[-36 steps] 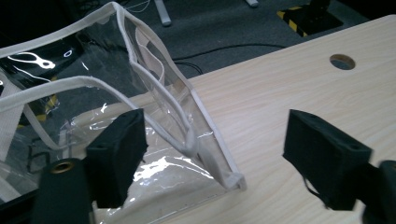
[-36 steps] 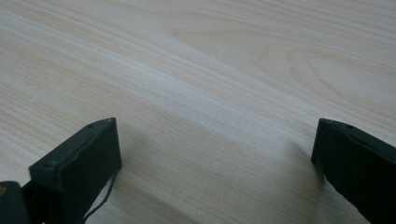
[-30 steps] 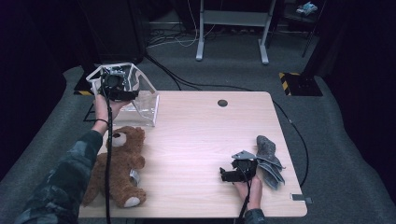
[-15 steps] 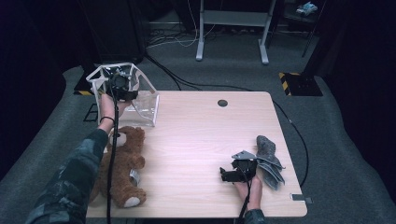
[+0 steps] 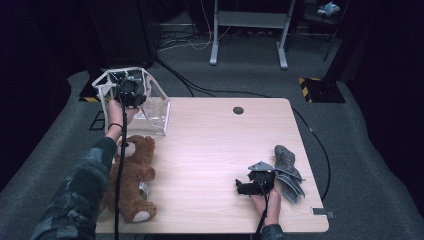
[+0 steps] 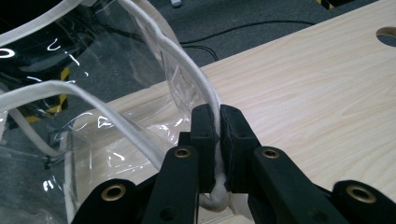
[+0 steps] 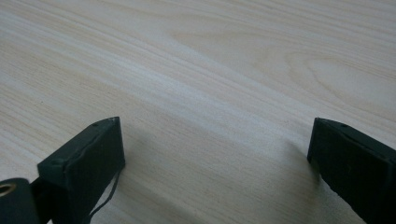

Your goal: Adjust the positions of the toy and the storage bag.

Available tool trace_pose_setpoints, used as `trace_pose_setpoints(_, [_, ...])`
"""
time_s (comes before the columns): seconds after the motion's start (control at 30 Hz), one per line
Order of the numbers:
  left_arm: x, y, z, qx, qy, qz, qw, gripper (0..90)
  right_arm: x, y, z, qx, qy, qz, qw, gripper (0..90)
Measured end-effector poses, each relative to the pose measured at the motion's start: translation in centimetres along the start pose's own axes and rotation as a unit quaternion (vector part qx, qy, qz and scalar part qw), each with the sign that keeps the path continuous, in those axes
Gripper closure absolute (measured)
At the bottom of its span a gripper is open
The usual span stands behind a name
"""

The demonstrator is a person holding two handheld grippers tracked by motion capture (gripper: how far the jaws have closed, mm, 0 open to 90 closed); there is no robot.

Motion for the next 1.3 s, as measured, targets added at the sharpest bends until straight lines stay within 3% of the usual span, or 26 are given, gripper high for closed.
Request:
trace_pose_setpoints(0.37, [1.4,0.7,-0.4,0.005,-0.011,-0.020,0.9997,85.0,0.1,0.0,0.0,0.000,-0.002,0.001,1.0000,3.2])
trace_pose_setpoints(0.63, [2.2,1.0,-0.6,0.012,-0.023,-0.022,0.9994,85.1,0.1,0.0,0.0,0.000,-0.002,0.001,1.0000,3.2])
trace_pose_setpoints(0.8, [2.7,1.2,-0.7,0.006,-0.031,-0.044,0.9985,85.1,0.1,0.0,0.0,0.000,-0.002,0.001,1.0000,3.2])
trace_pose_setpoints(1.2, [3.3,1.6,-0.8,0.009,-0.042,-0.057,0.9975,85.2,0.0,0.0,0.0,0.001,0.000,0.001,1.0000,3.3])
trace_pose_setpoints(1.3, [3.7,1.7,-1.0,0.018,-0.046,-0.050,0.9975,85.2,0.0,0.0,0.0,0.001,0.000,0.001,1.0000,3.3])
Point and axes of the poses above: each handheld gripper's, and its own axes: z roughly backward along the jaws, y roughly out of its top, x roughly to its right, the point moved 8 cm from there along -z, roughly forward along the jaws, and after that the axes turned 5 degrees about x, right-handed, at the moved point
